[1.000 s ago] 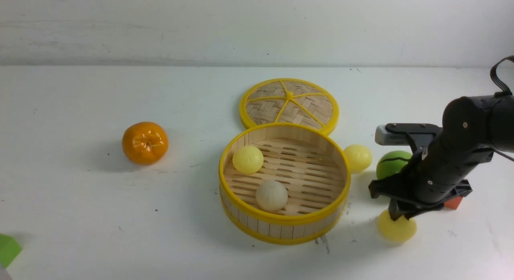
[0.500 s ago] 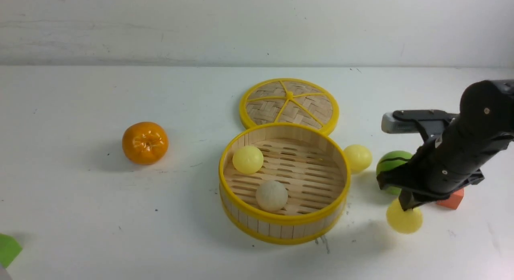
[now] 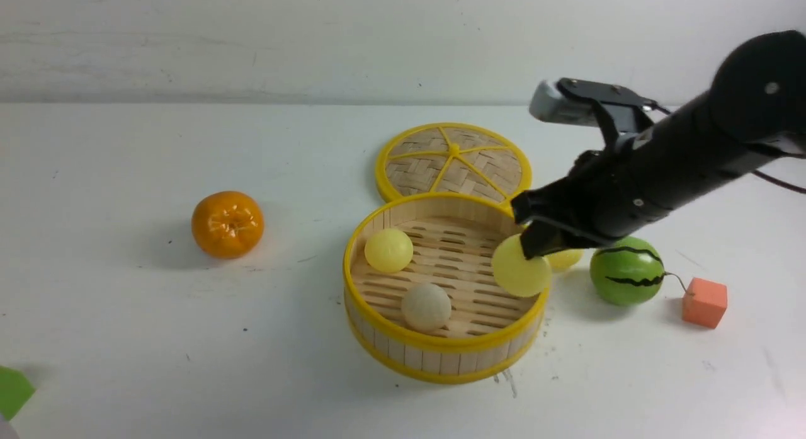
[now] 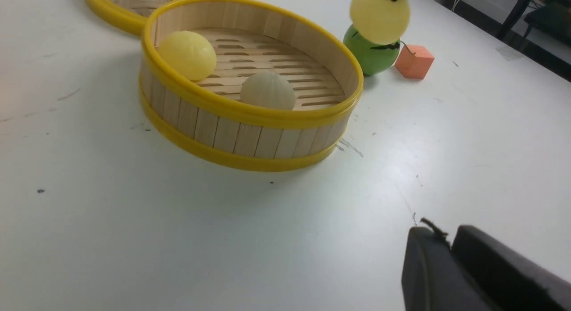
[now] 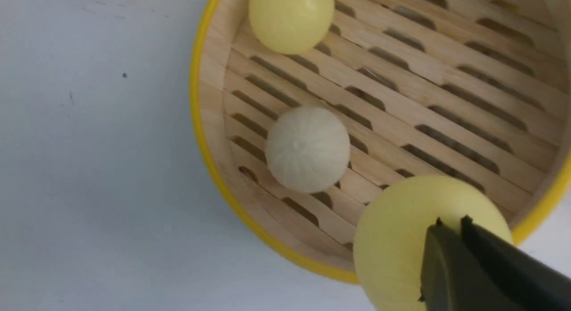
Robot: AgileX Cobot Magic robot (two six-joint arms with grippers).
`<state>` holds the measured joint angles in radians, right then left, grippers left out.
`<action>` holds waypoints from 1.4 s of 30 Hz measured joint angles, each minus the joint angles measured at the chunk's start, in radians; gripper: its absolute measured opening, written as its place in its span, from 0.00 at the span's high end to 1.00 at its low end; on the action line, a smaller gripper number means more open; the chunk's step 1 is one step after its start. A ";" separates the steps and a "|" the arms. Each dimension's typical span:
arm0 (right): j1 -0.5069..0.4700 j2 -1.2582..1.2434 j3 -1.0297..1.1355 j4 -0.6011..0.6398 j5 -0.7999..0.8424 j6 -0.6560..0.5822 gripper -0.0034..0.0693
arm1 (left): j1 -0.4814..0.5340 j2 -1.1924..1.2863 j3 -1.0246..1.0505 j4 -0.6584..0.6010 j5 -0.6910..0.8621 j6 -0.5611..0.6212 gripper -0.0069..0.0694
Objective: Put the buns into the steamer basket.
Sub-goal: Use the right arm to put the steamed stuffed bun into the steamer, then use the right arm to grab a steamed stuffed bun
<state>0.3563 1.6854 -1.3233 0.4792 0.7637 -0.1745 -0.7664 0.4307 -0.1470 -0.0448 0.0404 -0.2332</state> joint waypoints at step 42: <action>-0.185 0.413 -0.435 -0.208 0.100 0.155 0.60 | 0.000 0.000 0.000 0.000 0.000 0.000 0.78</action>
<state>0.1710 2.0982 -1.7582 0.2716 0.8639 -0.0199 -0.7664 0.4307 -0.1470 -0.0448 0.0404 -0.2332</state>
